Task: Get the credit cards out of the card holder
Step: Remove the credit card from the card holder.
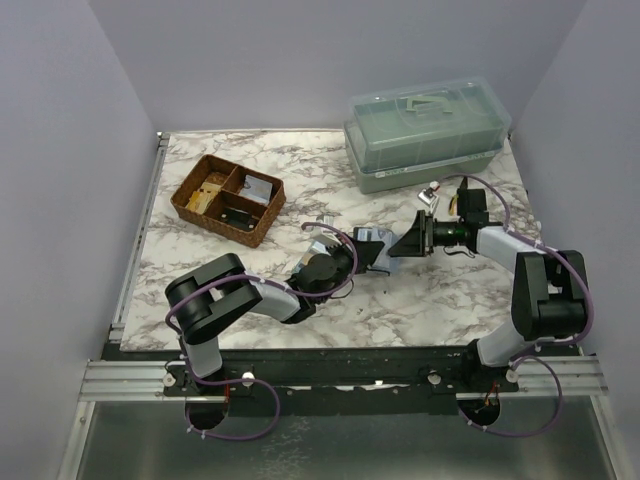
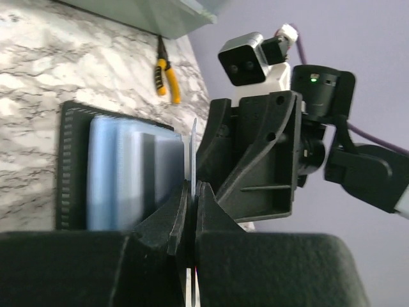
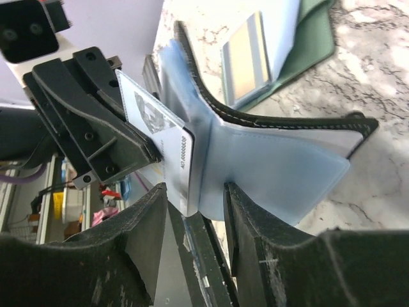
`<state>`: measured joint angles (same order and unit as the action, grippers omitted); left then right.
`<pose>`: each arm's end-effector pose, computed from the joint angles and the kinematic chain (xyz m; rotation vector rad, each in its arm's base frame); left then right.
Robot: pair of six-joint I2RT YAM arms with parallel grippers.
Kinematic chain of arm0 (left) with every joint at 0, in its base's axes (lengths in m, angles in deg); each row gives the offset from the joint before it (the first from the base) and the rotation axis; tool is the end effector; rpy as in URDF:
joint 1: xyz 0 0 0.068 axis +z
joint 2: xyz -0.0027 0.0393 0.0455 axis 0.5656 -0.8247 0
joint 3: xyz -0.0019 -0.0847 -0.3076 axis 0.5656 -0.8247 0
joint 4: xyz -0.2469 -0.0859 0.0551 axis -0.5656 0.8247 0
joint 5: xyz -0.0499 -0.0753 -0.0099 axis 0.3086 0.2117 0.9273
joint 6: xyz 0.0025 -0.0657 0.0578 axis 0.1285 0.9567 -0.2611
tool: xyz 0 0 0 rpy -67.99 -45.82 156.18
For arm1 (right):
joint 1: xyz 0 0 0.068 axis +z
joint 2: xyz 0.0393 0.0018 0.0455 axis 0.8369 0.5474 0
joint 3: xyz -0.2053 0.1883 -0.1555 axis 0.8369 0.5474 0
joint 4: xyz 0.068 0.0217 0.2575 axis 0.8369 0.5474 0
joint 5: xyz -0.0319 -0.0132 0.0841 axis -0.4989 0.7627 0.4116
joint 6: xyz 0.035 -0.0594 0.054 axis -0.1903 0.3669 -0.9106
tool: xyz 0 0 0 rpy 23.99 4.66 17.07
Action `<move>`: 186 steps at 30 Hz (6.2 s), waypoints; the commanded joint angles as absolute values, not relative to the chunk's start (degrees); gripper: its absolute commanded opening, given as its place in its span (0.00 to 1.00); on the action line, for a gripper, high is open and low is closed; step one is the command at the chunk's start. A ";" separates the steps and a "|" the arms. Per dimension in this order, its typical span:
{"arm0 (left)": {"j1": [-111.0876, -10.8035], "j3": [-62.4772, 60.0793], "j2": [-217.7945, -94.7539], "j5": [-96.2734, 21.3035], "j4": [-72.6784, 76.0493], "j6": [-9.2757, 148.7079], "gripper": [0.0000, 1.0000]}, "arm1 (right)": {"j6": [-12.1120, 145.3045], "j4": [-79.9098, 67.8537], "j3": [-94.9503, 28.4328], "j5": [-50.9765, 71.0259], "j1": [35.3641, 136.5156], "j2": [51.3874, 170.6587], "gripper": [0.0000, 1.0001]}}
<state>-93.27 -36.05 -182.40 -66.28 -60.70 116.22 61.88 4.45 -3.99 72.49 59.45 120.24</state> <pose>0.2264 -0.3214 0.2195 -0.2981 1.7014 -1.2943 0.2980 0.0868 0.2118 -0.3161 2.2413 1.6247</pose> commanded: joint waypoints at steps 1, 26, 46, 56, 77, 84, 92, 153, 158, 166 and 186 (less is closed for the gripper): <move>-93.33 -36.59 -182.37 -61.27 -71.85 118.65 0.00 | 58.54 -1.84 -2.85 80.96 58.75 117.89 0.46; -94.16 -34.71 -182.42 -57.08 -73.57 118.86 0.00 | 46.29 -16.24 1.29 90.42 55.06 113.44 0.42; -95.44 -30.39 -186.35 -55.59 -73.66 121.16 0.00 | 45.22 -17.58 1.82 90.89 55.05 112.88 0.24; -94.30 -32.68 -184.19 -55.08 -74.34 121.43 0.00 | 48.09 -16.44 1.91 91.15 53.15 112.31 0.01; -86.08 -36.08 -178.35 -38.72 -71.44 125.97 0.21 | 51.79 -13.46 1.45 92.79 52.70 112.28 0.00; -84.67 -36.41 -177.95 -36.11 -71.18 127.00 0.02 | 51.94 -13.39 1.46 93.25 52.68 112.58 0.00; -82.79 -38.17 -176.74 -35.29 -73.23 128.30 0.00 | 52.84 -12.25 1.47 93.01 52.44 112.64 0.00; -90.05 -28.37 -185.09 -37.60 -70.65 125.37 0.00 | 41.37 -23.03 3.34 93.94 52.24 113.44 0.15; -89.97 -30.14 -183.91 -38.62 -71.00 124.93 0.00 | 44.04 -20.86 3.04 93.12 52.03 111.11 0.00; -85.84 -35.40 -177.83 -38.01 -71.22 125.78 0.00 | 45.77 -19.41 3.03 94.15 50.70 110.51 0.00; -84.45 -36.79 -179.30 -45.14 -77.06 127.59 0.00 | 47.21 -17.83 3.88 93.16 50.66 110.18 0.00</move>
<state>-85.21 -36.44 -180.59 -38.87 -71.56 128.61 45.73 -18.39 2.89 92.60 51.84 110.80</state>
